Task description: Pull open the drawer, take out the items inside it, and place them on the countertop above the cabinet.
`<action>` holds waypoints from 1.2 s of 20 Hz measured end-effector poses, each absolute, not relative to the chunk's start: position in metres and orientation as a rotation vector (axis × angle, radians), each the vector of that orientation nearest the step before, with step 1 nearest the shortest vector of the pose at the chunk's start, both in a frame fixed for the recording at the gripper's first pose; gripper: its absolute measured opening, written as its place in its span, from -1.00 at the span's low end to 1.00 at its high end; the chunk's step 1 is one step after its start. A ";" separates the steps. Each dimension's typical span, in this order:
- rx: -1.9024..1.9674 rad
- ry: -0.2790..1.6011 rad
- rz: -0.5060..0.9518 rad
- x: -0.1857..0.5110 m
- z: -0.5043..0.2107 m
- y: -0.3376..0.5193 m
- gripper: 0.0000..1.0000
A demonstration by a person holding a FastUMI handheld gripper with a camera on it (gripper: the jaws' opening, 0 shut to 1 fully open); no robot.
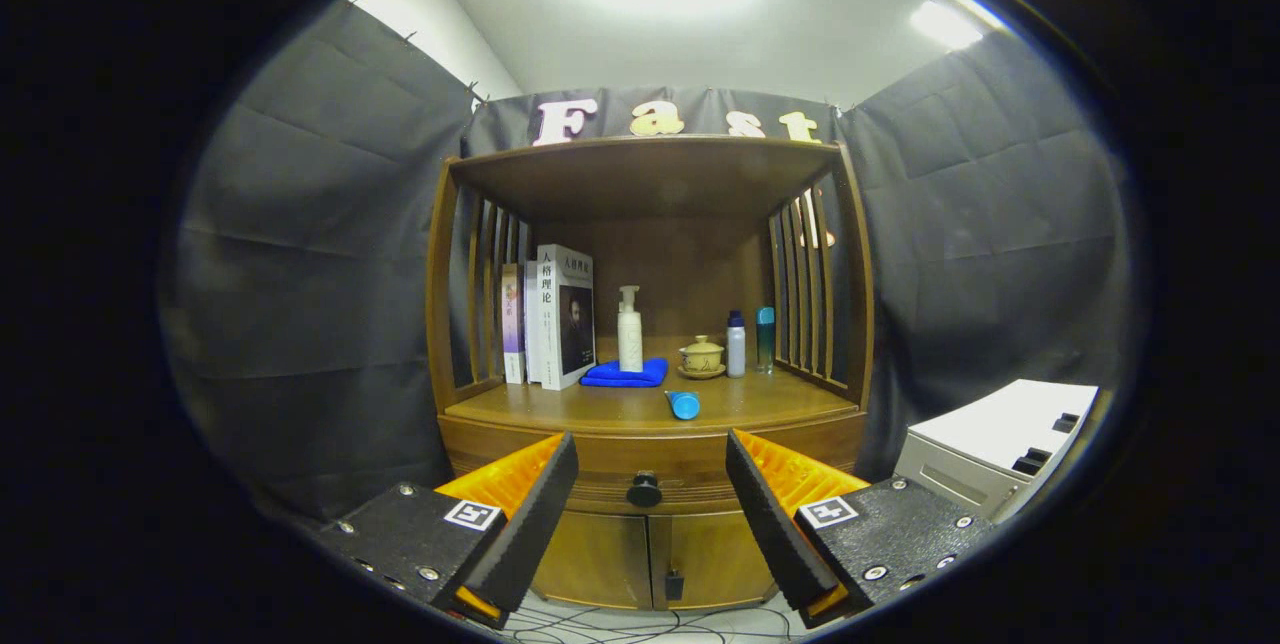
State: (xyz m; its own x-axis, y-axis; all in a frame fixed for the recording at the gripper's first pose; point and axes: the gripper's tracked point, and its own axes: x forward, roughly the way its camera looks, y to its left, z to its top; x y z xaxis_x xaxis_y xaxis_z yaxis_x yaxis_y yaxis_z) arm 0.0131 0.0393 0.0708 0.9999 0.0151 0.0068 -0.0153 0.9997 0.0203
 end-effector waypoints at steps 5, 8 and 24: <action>0.005 -0.008 0.032 -0.008 0.058 0.045 0.86; -0.017 -0.009 0.054 -0.015 0.050 0.053 0.85; -0.041 0.001 0.086 -0.026 0.032 0.067 0.86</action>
State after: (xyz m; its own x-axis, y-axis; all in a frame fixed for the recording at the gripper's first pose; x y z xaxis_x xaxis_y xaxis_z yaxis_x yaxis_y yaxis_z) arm -0.0261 0.0668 0.0315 0.9963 0.0859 -0.0025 -0.0859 0.9955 -0.0407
